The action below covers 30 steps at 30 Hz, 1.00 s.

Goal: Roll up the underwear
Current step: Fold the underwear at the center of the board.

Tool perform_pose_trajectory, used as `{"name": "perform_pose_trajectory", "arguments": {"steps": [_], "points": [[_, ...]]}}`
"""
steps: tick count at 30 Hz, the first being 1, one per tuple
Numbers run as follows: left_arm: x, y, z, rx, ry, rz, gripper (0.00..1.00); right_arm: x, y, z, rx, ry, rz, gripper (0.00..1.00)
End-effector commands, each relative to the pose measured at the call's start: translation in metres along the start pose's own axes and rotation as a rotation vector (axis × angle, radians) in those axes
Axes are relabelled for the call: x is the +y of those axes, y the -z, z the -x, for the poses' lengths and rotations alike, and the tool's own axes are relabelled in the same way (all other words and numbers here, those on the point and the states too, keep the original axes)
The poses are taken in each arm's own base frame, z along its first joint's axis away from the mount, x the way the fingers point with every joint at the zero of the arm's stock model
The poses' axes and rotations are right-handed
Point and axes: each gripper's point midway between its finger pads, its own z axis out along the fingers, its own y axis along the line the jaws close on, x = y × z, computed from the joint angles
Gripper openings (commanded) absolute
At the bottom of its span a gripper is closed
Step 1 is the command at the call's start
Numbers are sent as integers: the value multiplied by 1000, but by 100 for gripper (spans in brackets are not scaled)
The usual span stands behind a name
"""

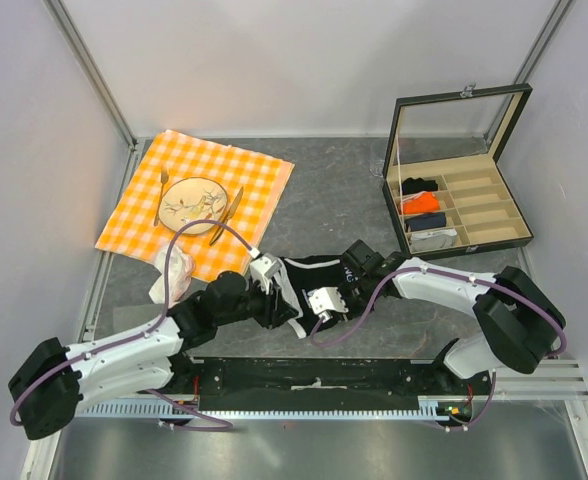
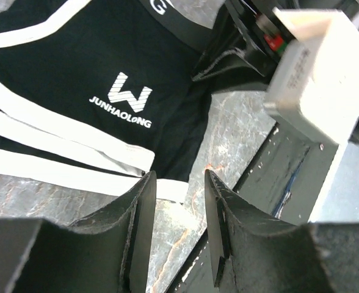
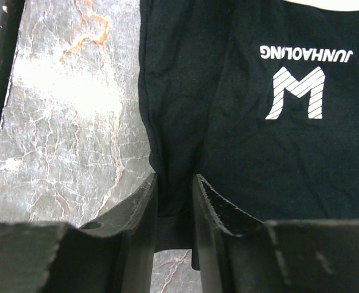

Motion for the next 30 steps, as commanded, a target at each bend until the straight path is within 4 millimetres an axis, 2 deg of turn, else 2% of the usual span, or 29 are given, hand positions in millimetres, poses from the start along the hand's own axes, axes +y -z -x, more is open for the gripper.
{"name": "perform_pose_trajectory", "arguments": {"steps": [1, 6, 8, 9, 11, 19, 22, 25, 27, 30], "points": [[-14, 1, 16, -120, -132, -48, 44, 6, 0, 2, -10, -11, 23, 34], [-30, 2, -1, -139, -273, -116, 51, 12, 1, 6, -28, -29, 58, 19], [-31, 2, -15, -127, -310, -130, 55, 14, 2, 7, -34, -44, 74, 17], [-34, 3, -14, -146, -340, -144, 57, 17, 2, 10, -51, -49, 87, 14], [-37, 4, -23, -141, -378, -161, 59, 16, 4, 10, -65, -74, 101, 12], [-41, 0, -30, -144, -502, -172, 63, 17, 13, 17, -129, -119, 131, 9], [-46, -1, -32, -141, -548, -181, 64, 18, 15, 17, -134, -122, 130, 17], [-46, -5, -36, -121, -581, -181, 64, 19, 19, 20, -146, -113, 129, 30], [-47, -9, -44, -87, -593, -187, 64, 20, 26, 27, -167, -101, 116, 37], [-45, -13, -45, -76, -647, -160, 65, 17, 35, 35, -189, -71, 80, 45]]}}
